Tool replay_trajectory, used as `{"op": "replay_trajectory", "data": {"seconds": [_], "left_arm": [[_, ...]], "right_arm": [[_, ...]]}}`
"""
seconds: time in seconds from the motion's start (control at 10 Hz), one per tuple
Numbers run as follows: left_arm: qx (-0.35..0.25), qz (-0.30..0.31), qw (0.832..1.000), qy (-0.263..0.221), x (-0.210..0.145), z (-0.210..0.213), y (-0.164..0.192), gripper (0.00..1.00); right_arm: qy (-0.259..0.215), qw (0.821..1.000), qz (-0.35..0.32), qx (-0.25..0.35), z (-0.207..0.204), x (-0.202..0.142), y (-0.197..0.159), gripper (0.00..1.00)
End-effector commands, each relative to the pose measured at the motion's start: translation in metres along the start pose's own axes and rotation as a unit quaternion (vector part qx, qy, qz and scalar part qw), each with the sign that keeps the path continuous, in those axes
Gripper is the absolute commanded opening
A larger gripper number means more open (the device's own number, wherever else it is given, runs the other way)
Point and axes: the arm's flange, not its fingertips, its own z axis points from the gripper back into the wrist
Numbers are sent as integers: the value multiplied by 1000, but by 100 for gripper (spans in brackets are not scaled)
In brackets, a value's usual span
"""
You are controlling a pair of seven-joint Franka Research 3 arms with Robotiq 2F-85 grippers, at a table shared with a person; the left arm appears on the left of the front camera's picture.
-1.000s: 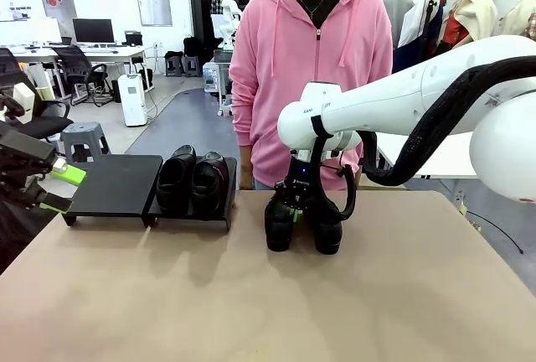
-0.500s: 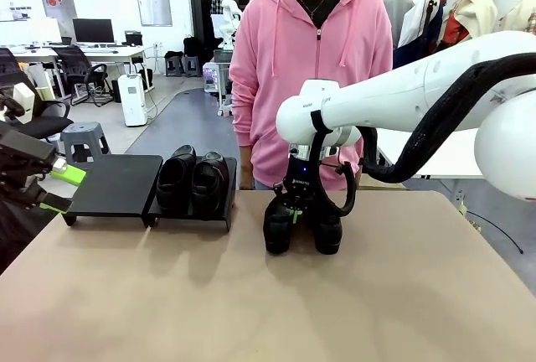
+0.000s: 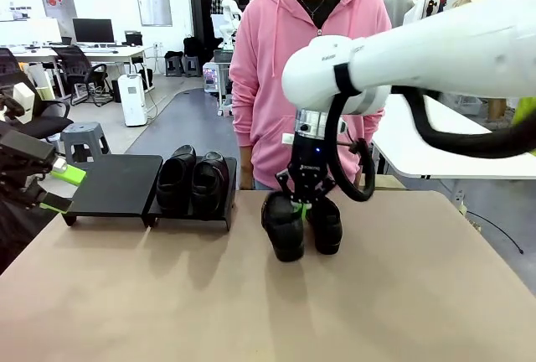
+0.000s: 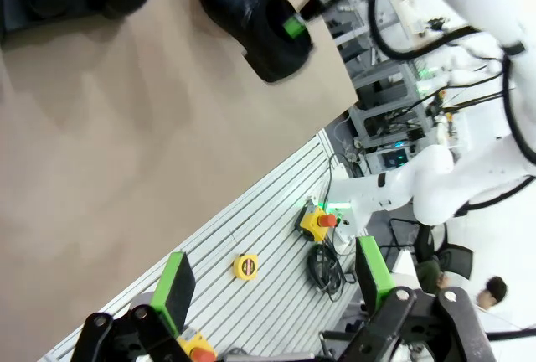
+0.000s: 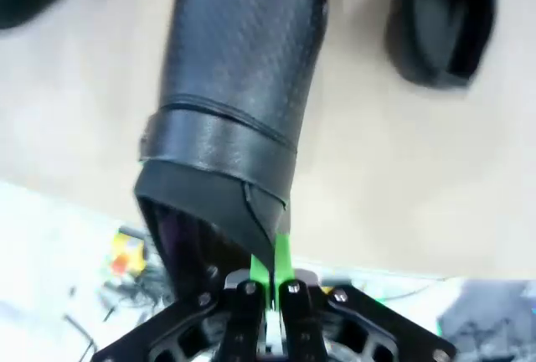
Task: Organize the shoes by placing them on the stand.
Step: Pick up one Shoe and place it in the middle of the table.
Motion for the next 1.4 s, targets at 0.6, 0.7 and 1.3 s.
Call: {"op": "replay_trajectory", "data": {"seconds": [0.6, 0.7, 1.3], "left_arm": [[-8, 1, 1000, -3, 1, 2, -1, 100], [-8, 1, 1000, -3, 1, 2, -1, 100], [-8, 1, 1000, -3, 1, 2, -1, 100]], "right_arm": [[-5, 996, -71, 59, -40, -115, -19, 0], [-21, 993, -95, 70, -51, -128, -28, 0], [-82, 991, 101, 42, -142, -133, 141, 0]]}}
